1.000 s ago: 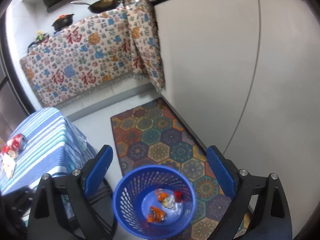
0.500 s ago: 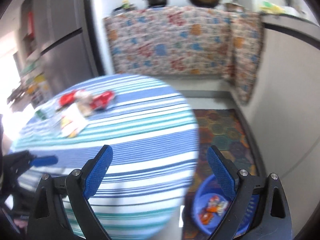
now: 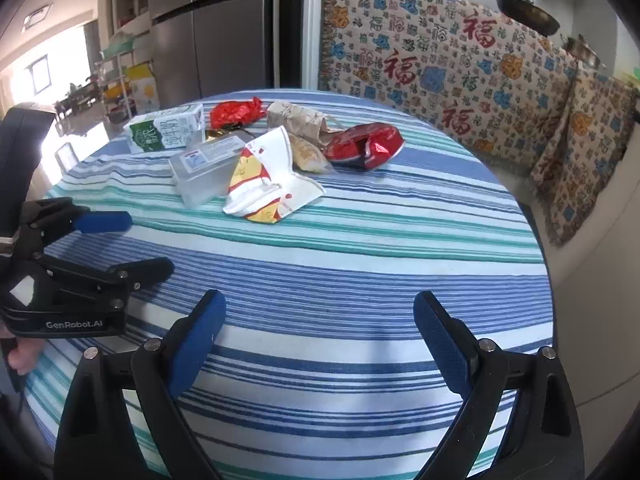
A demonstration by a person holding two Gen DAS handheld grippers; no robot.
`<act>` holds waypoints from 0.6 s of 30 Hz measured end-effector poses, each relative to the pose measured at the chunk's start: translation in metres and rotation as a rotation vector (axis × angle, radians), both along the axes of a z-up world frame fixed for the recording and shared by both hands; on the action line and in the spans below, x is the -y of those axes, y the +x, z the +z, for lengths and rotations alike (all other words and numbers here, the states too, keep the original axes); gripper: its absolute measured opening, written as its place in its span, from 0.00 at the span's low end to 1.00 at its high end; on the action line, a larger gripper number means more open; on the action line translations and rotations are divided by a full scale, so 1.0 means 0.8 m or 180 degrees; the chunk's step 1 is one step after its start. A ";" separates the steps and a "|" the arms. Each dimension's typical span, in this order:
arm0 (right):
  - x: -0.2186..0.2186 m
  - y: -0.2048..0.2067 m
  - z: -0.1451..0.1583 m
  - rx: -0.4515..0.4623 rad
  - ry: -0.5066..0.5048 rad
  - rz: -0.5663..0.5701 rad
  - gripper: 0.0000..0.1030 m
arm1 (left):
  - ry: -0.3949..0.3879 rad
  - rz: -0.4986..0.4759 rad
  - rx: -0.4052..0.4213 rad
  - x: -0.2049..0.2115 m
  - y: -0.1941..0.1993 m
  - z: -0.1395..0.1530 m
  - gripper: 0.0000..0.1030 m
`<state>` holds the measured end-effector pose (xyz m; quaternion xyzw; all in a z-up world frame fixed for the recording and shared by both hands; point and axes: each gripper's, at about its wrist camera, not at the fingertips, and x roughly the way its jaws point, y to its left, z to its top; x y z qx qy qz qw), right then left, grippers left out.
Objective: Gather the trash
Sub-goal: 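Move both open tools back over the table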
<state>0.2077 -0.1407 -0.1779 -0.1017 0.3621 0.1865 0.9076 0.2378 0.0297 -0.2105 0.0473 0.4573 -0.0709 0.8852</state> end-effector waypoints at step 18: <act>0.017 0.036 -0.033 -0.0434 0.0049 -0.0138 0.97 | -0.0079 0.0033 0.0042 -0.008 0.009 -0.001 0.89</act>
